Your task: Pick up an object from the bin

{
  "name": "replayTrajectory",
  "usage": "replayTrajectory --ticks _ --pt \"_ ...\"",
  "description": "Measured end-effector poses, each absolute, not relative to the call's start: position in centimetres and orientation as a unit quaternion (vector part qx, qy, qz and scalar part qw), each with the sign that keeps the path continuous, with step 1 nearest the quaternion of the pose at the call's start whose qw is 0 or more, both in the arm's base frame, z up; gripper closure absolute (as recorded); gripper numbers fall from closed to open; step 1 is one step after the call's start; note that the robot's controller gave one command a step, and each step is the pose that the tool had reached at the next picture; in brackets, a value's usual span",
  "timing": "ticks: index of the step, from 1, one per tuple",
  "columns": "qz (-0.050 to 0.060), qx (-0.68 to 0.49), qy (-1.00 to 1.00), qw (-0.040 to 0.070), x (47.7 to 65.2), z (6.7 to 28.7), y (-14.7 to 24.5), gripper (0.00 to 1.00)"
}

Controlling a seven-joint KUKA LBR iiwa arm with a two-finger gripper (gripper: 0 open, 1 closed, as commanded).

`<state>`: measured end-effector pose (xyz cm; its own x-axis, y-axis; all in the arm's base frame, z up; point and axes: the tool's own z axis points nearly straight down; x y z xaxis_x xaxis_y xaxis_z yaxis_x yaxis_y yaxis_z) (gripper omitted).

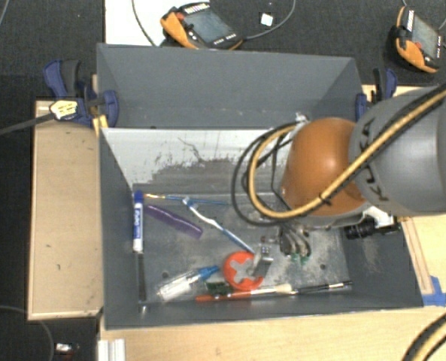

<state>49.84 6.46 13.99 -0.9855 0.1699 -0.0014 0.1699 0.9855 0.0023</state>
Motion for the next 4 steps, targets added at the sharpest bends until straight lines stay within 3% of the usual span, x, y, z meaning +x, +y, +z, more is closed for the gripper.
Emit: replayTrajectory --ticks 1,2,3,4 --pt "0.001 0.11 0.994 0.002 51.9 12.5 6.4 0.0" --pt "0.002 0.09 0.996 0.001 47.8 11.4 7.7 0.0" --pt "0.001 0.158 0.987 0.003 49.8 6.9 6.2 0.0" --pt "0.001 0.097 0.995 0.002 47.9 8.6 4.2 0.0"
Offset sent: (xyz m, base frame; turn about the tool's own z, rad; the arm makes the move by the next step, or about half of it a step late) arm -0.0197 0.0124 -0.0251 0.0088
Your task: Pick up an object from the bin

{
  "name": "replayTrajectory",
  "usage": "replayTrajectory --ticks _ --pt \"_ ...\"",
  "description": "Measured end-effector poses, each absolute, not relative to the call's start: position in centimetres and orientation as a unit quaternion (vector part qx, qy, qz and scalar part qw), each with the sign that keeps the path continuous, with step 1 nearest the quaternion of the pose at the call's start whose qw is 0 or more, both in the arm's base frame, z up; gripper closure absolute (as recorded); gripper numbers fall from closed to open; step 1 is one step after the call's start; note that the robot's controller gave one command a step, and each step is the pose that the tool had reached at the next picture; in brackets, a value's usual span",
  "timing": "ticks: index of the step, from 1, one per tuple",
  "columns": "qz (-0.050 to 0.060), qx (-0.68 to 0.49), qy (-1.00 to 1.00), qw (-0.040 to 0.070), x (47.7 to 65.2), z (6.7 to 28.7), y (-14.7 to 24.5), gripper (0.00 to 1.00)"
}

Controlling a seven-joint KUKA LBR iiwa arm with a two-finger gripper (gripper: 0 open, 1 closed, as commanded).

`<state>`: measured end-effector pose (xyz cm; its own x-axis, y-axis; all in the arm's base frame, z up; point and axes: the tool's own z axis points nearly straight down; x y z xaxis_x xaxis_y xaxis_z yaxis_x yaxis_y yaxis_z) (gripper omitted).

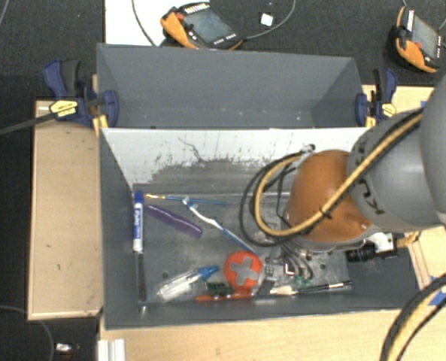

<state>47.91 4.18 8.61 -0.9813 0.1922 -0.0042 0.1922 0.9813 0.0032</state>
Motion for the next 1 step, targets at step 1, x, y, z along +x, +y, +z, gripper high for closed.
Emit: replayTrajectory --ticks 1 --pt "0.002 0.13 0.992 0.001 48.42 7.39 2.39 0.0"
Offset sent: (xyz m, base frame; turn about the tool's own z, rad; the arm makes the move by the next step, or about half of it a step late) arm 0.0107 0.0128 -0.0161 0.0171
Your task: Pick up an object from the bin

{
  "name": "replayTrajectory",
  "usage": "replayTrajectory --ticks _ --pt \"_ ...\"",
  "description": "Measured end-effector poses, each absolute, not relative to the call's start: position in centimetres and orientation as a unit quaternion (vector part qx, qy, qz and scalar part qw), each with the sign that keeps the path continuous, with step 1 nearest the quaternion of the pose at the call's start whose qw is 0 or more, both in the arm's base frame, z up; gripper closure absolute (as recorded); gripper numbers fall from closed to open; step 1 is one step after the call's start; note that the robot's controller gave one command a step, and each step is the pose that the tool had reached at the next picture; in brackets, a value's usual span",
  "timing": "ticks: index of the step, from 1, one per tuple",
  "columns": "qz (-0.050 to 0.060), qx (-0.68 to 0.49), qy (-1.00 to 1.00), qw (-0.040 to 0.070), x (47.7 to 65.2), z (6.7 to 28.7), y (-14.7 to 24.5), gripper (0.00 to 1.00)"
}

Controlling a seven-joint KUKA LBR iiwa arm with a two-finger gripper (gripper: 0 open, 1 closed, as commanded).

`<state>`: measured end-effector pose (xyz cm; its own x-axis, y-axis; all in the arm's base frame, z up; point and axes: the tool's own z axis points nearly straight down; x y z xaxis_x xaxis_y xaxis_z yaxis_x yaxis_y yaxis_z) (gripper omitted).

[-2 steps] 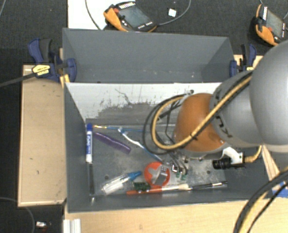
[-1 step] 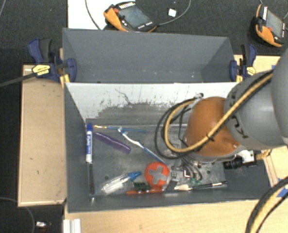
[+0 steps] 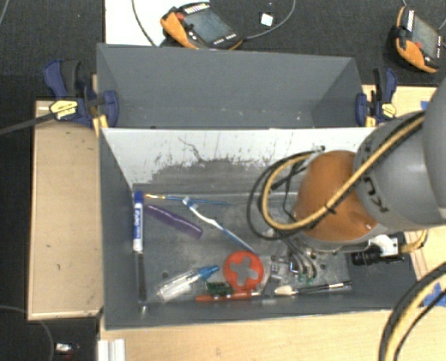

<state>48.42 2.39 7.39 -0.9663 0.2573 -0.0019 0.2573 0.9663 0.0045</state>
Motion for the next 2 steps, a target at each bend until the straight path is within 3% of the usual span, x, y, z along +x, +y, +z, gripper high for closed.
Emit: replayTrajectory --ticks 1,2 --pt "0.003 0.102 0.995 0.004 49.09 7.1 5.56 0.0" --pt "0.002 0.123 0.992 0.003 48.28 7.09 5.51 0.0"
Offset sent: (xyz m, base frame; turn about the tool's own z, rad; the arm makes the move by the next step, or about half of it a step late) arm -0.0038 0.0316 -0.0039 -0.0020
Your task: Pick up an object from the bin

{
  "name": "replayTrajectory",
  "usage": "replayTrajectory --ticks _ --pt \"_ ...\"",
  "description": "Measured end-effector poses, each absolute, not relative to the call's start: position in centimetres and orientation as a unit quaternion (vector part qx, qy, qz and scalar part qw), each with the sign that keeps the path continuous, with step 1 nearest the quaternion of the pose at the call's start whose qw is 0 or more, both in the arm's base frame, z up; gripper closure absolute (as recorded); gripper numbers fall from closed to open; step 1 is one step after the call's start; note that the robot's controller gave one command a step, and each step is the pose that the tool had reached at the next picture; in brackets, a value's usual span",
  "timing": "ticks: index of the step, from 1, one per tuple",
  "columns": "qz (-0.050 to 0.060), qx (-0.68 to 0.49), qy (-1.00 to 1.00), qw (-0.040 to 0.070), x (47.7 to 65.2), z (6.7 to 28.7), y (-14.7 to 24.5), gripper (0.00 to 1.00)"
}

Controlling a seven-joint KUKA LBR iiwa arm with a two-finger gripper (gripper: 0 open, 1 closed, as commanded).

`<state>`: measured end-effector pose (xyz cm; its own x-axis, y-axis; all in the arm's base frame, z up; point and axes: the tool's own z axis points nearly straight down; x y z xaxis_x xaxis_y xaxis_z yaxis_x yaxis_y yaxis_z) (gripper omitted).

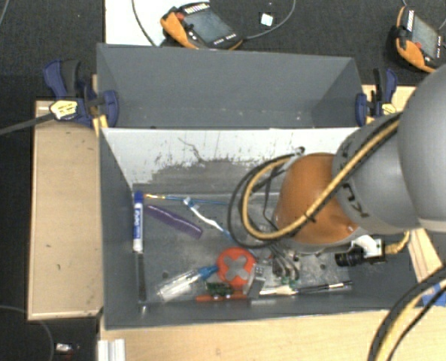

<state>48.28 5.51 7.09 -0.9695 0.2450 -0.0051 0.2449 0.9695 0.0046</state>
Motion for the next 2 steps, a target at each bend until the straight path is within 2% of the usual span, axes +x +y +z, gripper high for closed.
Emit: replayTrajectory --ticks 1,2 --pt "0.003 0.101 0.995 0.005 49.8 11.0 6.3 0.0" --pt "0.003 0.102 0.995 0.005 50.1 9.6 5.7 0.0"
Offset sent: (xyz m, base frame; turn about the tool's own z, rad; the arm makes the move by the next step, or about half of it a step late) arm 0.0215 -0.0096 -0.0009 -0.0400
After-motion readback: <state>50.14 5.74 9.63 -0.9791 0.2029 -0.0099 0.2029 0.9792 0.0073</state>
